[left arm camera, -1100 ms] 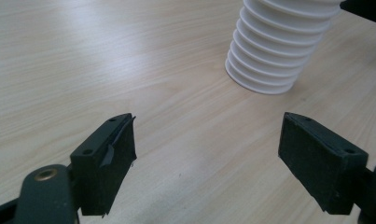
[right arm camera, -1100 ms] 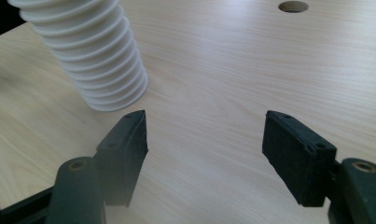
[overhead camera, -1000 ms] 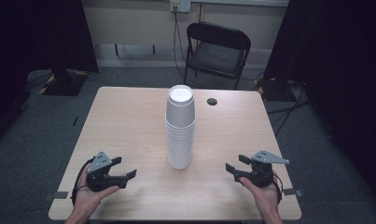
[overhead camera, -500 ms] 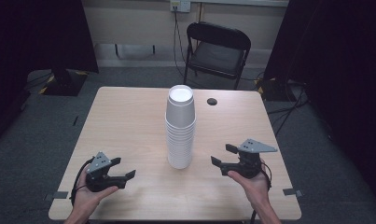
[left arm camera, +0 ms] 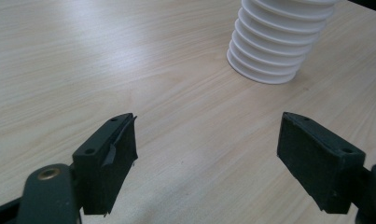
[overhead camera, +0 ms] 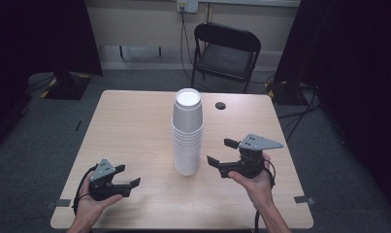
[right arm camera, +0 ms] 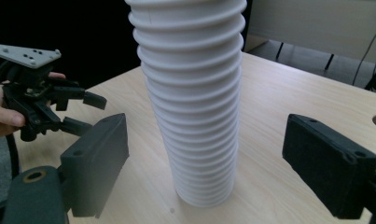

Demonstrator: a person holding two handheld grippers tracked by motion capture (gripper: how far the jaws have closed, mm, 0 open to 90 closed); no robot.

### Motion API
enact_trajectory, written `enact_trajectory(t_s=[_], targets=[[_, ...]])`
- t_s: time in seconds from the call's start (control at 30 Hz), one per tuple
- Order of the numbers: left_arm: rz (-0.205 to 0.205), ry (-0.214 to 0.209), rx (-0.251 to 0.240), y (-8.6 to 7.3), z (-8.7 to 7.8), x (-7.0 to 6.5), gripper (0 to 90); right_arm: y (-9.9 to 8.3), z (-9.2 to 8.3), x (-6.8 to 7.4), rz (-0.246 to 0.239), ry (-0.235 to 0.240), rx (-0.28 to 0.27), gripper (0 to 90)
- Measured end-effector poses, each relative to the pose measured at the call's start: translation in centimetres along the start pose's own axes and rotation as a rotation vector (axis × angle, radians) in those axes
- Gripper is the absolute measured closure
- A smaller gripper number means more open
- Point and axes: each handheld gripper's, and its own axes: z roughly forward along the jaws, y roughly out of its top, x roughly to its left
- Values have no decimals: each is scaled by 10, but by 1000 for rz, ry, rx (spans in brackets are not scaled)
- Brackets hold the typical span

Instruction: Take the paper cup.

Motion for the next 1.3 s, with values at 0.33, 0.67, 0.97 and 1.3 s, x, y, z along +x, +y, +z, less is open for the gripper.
enact_trajectory(t_s=[0.33, 0.67, 0.97, 1.3], targets=[[0, 0, 2, 0, -1, 1, 197, 31, 5, 3, -27, 14, -39, 138], [0, -5, 2, 1, 2, 1, 197, 58, 12, 7, -54, 37, -83, 138], [15, -14, 8, 2, 4, -1, 197, 79, 18, 8, -68, 47, -92, 138], [18, -25, 16, 1, 5, -1, 194, 97, 32, 5, -68, 88, -102, 138]])
